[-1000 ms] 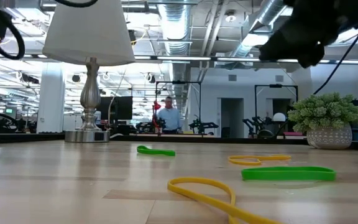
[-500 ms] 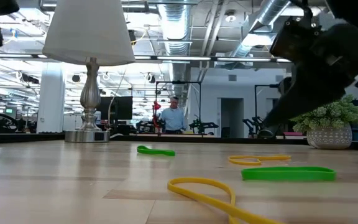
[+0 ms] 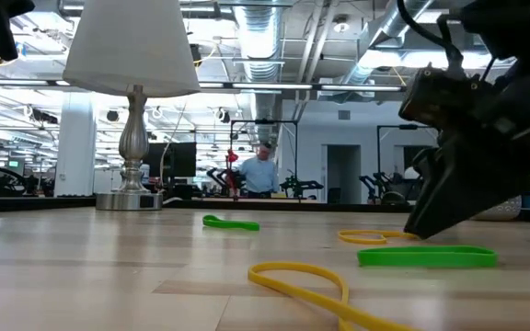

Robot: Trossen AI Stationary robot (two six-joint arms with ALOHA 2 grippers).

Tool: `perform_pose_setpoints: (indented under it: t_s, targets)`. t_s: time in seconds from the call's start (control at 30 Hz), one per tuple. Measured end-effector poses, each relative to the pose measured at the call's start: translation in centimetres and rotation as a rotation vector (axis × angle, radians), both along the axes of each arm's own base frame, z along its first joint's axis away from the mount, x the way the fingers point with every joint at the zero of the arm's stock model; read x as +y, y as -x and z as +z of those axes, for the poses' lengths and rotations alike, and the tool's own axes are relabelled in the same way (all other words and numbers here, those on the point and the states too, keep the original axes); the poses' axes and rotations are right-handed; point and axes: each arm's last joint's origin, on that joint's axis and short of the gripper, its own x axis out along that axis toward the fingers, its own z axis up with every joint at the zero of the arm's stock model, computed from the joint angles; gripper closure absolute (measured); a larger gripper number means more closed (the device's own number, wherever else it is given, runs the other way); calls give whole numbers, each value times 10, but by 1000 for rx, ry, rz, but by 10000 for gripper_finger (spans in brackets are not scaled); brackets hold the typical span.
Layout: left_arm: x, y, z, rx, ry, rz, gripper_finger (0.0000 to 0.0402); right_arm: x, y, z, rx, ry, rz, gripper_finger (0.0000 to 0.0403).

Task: Pick and place items into bin
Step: Put the yellow rubber band into the blue bin

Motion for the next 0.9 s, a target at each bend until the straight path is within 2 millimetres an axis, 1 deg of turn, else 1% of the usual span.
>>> perform_pose_setpoints:
  t_s: [0.13, 0.23, 0.33, 0.5, 0.6, 0.63, 0.7, 0.77, 0.9]
  targets:
    - [0, 0, 0, 0, 1, 0, 264, 1, -4, -2, 0, 8, -7, 294]
    - [0, 0, 0, 0, 0, 0, 264, 0, -5, -2, 8, 8, -8, 302]
    - [0, 0, 0, 0, 0, 0, 264, 0, -4, -3, 25, 18, -13, 326]
    - [0, 0, 0, 0, -1, -1, 264, -1, -4, -3, 23, 5, -31, 392]
    - [0, 0, 0, 4, -13, -20, 264, 2, -8, 0, -48, -23, -8, 393]
    - [0, 0, 0, 2, -20, -25, 264, 4, -12, 4, -105, -42, 2, 393]
    - [1, -1, 1, -20, -44, -26, 264, 10, -24, 20, -256, -77, 29, 398]
    - [2, -2, 1, -60, -81, -19, 264, 15, -35, 36, -396, -75, 65, 400]
    - [4, -3, 4, -149, -168, -9, 264, 21, -71, 72, -637, 4, 111, 401]
